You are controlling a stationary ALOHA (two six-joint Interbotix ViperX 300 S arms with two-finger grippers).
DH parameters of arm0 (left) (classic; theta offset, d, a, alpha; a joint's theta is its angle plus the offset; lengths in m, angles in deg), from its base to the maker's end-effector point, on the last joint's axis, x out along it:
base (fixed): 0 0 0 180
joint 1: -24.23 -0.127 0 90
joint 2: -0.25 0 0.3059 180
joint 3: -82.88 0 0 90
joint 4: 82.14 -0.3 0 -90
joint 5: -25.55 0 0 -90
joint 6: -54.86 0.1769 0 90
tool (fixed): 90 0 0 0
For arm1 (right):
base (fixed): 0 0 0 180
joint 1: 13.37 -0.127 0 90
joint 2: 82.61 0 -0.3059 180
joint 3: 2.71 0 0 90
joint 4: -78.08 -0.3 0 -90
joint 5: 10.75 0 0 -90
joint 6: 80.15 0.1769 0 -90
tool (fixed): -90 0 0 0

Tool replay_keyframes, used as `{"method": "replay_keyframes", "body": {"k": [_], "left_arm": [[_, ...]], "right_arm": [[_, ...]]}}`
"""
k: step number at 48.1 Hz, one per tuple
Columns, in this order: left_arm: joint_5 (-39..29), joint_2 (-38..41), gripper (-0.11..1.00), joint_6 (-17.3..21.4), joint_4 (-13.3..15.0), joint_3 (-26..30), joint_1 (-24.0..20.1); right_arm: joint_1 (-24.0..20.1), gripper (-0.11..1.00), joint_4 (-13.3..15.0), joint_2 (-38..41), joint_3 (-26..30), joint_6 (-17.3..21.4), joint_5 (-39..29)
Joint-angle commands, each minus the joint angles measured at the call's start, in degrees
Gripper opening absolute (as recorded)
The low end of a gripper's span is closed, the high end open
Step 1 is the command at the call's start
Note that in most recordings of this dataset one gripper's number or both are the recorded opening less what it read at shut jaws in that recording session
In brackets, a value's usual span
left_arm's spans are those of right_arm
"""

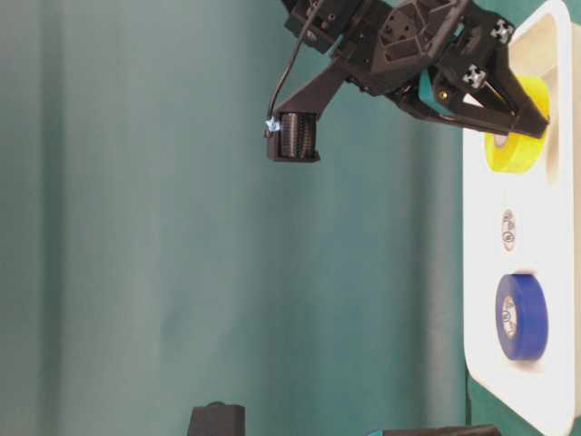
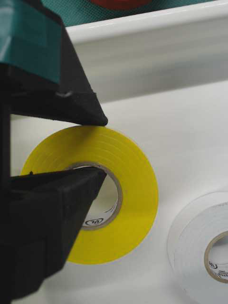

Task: Put the tape alternately from left to right into the white case.
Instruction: 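Lift the yellow roll and carry it into the tray, then release the yellow roll in the tray and retract the right gripper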

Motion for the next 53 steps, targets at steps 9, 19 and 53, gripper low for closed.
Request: {"method": "replay_keyframes", "body": {"k": [9,19,53], "left_arm": [[0.2,-0.9,0.93,-0.1,0.1,1.1,0.1],[0.2,-0.9,0.93,-0.1,0.1,1.1,0.2],[0.2,-0.9,0.93,-0.1,0.1,1.2,0.2]], "right_arm": [[0.0,0.35,0.1,-0.7,0.5,0.2,0.2],[0.0,0.84,0.1,-0.7,0.5,0.2,-0.4],[-0.1,0.76,0.1,-6.6,-0.2,0.3,-0.4]]}}
